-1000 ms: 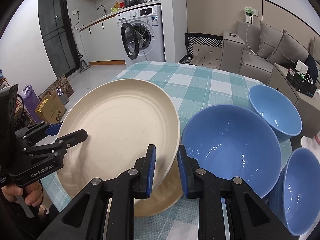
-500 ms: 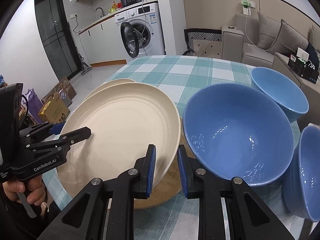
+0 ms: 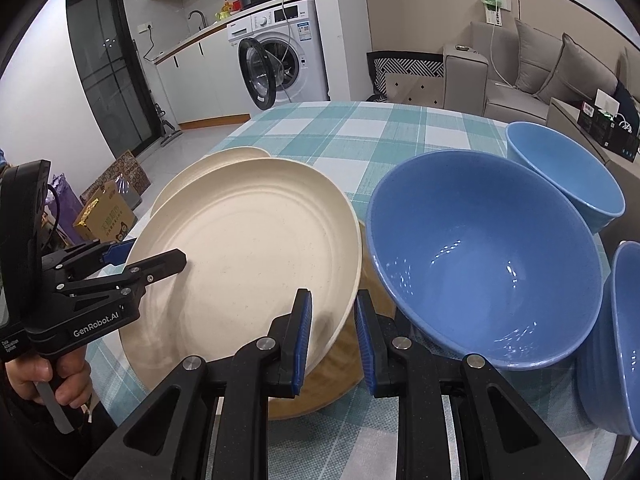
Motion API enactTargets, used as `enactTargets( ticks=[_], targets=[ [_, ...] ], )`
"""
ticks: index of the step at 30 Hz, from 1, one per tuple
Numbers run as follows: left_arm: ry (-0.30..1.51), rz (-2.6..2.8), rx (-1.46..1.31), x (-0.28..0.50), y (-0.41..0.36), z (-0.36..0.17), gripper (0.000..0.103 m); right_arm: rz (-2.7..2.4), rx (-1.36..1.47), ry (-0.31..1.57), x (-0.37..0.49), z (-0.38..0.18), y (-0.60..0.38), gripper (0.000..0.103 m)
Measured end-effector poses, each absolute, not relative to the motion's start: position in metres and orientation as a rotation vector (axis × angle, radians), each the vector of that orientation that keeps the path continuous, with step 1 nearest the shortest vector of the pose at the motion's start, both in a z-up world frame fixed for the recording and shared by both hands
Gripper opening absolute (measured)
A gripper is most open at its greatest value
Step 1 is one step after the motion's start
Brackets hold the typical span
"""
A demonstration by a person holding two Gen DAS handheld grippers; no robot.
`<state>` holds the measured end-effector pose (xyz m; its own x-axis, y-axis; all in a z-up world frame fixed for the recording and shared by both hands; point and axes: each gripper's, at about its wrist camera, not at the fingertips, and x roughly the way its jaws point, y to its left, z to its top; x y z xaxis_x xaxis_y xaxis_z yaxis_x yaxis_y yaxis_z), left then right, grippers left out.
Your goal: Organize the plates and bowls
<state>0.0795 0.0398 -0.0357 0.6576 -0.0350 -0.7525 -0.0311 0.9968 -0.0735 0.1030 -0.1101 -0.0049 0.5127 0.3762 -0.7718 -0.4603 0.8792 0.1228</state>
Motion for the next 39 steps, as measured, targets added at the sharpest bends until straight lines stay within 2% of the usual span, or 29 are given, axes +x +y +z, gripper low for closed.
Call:
enactTargets(
  ticks=[39],
  targets=[
    [0.890,0.018,-0.029,0.090,0.022,-0.058,0.045,0.368,-0.248,0.901,0.104,-0.024,-0.101,0.022]
  ],
)
